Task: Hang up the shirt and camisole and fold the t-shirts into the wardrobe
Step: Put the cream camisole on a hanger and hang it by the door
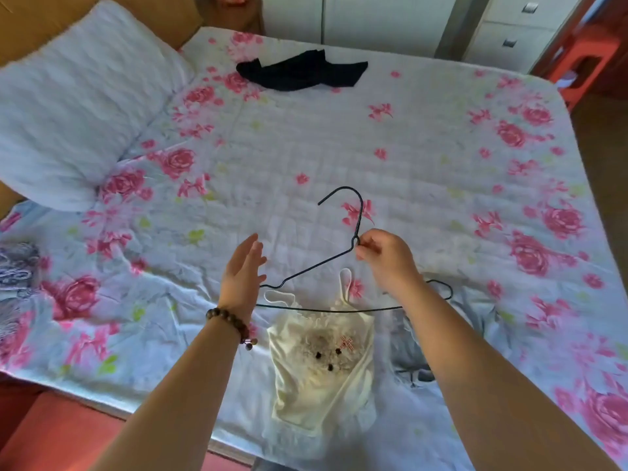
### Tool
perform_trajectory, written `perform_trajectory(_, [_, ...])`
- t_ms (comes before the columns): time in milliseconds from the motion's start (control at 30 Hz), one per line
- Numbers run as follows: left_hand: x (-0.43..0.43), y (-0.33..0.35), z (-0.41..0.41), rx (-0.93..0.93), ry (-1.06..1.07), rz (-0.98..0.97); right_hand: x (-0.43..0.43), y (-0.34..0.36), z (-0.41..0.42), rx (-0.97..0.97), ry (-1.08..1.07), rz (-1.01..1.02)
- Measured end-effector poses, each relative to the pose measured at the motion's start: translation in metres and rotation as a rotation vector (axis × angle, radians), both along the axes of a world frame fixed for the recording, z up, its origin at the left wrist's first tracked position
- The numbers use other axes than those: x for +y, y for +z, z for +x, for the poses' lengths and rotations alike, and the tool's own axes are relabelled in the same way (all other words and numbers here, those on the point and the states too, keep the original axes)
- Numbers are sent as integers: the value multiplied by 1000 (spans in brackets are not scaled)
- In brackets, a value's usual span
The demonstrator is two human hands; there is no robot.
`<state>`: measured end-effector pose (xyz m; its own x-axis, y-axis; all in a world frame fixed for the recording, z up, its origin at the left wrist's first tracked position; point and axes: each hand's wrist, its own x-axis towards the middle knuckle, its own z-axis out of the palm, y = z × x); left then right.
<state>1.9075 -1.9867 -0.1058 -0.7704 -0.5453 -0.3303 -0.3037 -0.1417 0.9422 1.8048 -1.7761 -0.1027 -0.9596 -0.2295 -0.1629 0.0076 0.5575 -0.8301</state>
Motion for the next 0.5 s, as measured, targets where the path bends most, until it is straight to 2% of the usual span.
perform_trajectory(200, [-60,-15,-2,-21,31,56,-50,-15,-1,-66,46,11])
perform_trajectory(367, [-80,-49,-14,-89,70,175,-45,-42,-20,2,-81,158])
perform_trajectory(500, [-80,-107,-30,-197,54,269,-36,-77,-47,40,-157,218])
